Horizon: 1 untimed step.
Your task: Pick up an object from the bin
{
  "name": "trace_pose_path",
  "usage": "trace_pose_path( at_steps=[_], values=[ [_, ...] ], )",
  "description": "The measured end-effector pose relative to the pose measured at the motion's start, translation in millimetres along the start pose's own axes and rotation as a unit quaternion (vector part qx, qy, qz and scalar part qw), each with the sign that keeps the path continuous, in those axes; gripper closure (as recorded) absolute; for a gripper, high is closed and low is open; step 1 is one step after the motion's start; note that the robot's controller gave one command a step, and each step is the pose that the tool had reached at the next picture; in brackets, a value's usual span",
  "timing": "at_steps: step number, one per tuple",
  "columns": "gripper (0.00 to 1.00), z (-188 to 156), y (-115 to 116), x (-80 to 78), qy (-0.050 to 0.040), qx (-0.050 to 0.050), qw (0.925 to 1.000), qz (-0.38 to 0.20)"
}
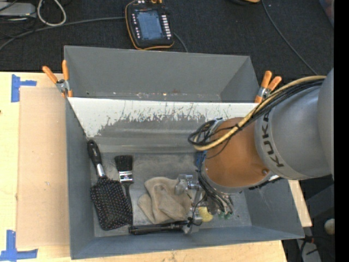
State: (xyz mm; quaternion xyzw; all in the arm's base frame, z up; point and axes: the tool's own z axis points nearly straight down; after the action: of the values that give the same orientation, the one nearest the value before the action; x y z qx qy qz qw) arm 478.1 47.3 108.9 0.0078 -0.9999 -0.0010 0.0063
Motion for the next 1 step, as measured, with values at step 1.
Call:
trace_pose_path(
  at_steps=[1],
  values=[
    [1.0, 32.8, 41.1, -17.6, -0.0005, -0.001, 0.9994, 0.036]
  ],
)
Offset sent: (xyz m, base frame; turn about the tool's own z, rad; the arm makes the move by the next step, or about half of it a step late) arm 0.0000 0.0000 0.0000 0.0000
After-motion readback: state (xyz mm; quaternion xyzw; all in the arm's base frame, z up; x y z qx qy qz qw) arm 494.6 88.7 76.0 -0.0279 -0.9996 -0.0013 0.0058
